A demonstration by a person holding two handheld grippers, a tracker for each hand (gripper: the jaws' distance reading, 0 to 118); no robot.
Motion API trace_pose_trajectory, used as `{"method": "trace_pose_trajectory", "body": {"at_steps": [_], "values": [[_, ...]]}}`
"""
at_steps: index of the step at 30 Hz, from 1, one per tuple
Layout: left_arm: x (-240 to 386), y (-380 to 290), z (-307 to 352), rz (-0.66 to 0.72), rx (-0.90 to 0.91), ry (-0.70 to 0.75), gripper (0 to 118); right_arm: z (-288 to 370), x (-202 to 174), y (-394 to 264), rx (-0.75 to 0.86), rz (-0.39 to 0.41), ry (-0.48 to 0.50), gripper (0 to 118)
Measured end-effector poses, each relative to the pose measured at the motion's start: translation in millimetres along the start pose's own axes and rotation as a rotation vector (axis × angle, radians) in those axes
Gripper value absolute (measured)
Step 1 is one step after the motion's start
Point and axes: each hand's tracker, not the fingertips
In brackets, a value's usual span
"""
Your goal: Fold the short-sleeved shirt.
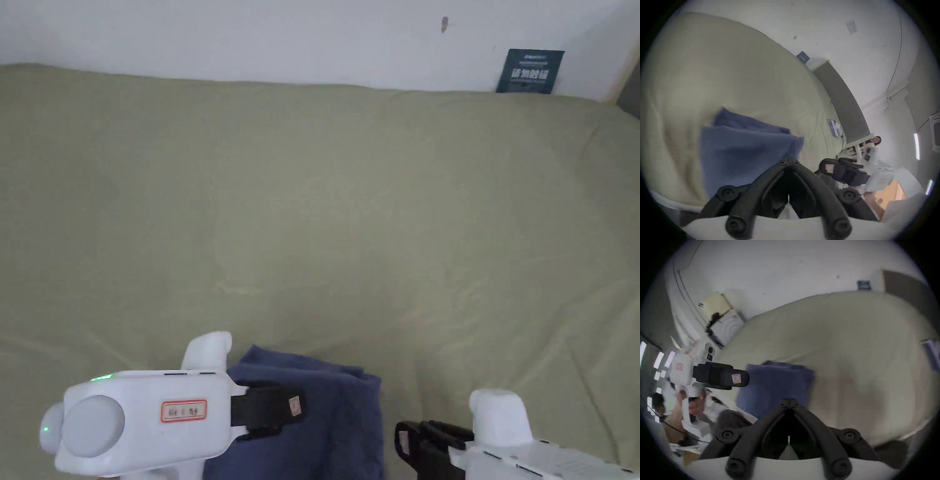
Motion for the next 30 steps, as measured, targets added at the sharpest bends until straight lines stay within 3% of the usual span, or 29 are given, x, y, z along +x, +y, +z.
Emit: {"method": "trace_pose_trajectory", "body": {"at_steps": [4, 8, 12, 13, 14, 15, 16, 17, 22, 24, 25, 26, 28, 30], "values": [[-29, 10, 39, 0.016, 0.036, 0.068, 0, -60, 14, 19, -0.065, -0.134, 0.310, 0], [-63, 19, 48, 0.062, 0.012, 0.137, 0, -112, 43, 28, -0.167, -0.249, 0.393, 0], [-91, 24, 36, 0.089, -0.052, 0.142, 1, -152, 91, 15, -0.278, -0.486, 0.538, 0], [-99, 24, 32, 0.117, -0.066, 0.105, 10, -158, 101, 9, -0.275, -0.556, 0.582, 0], [-106, 25, 30, 0.143, -0.080, 0.060, 40, -158, 105, 7, -0.259, -0.596, 0.633, 0], [-113, 26, 26, 0.134, -0.076, 0.003, 75, -156, 106, 7, -0.250, -0.592, 0.641, 0], [-117, 27, 20, 0.131, -0.107, -0.031, 101, -154, 104, 6, -0.247, -0.565, 0.619, 0], [-119, 27, 14, 0.137, -0.136, -0.046, 108, -153, 101, 6, -0.247, -0.557, 0.618, 0], [-120, 28, -23, 0.213, -0.167, -0.161, 101, -153, 101, 6, -0.249, -0.566, 0.627, 0], [-126, 30, -30, 0.241, -0.160, -0.227, 64, -151, 97, 7, -0.252, -0.563, 0.624, 0], [-124, 31, -34, 0.243, -0.161, -0.127, 48, -150, 96, 8, -0.254, -0.562, 0.621, 0], [-127, 30, -36, 0.214, -0.168, -0.064, 44, -150, 95, 9, -0.260, -0.560, 0.615, 0], [-133, 30, -27, 0.267, -0.160, -0.153, 43, -147, 93, 14, -0.272, -0.544, 0.606, 0], [-127, 31, -21, 0.246, -0.157, -0.131, 40, -141, 88, 19, -0.282, -0.500, 0.582, 0]]}}
